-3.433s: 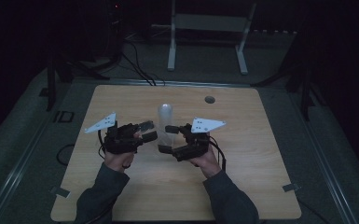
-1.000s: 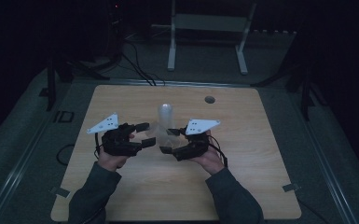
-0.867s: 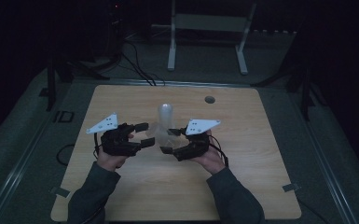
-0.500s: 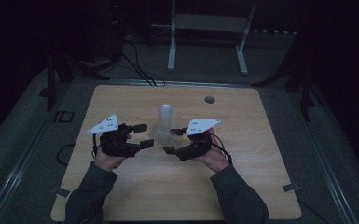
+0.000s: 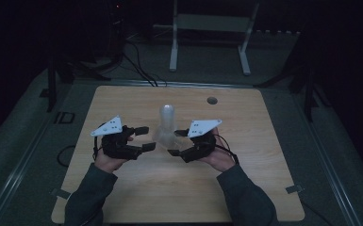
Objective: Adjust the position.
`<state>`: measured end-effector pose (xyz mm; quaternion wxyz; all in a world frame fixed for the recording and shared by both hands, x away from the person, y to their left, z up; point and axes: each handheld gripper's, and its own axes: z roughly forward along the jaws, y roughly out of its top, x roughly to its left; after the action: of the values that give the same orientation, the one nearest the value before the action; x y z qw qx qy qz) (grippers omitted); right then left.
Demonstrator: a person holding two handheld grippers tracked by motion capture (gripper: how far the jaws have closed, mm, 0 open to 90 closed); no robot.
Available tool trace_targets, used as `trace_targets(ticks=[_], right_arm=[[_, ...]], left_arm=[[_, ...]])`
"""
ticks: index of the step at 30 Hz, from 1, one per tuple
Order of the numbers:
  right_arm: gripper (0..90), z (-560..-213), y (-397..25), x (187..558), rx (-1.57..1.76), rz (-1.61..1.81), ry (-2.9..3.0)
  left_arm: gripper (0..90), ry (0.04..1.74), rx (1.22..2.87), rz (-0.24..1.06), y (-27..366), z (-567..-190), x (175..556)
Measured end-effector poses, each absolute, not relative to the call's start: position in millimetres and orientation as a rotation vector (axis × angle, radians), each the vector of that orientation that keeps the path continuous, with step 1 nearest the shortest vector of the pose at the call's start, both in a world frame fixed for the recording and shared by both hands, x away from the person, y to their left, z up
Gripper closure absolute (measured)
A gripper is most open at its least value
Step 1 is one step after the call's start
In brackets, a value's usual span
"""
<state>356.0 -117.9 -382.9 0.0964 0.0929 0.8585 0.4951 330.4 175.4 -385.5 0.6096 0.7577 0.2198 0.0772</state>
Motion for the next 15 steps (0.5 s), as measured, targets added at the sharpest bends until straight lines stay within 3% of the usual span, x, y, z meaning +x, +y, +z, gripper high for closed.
trace_targets(ticks=[15], right_arm=[[29.5,-379.9,-113.9,356.0,0.169,1.298,2.609]], left_arm=[[27.1,0.505,1.804,0.177,171.4,-387.8,331.0]])
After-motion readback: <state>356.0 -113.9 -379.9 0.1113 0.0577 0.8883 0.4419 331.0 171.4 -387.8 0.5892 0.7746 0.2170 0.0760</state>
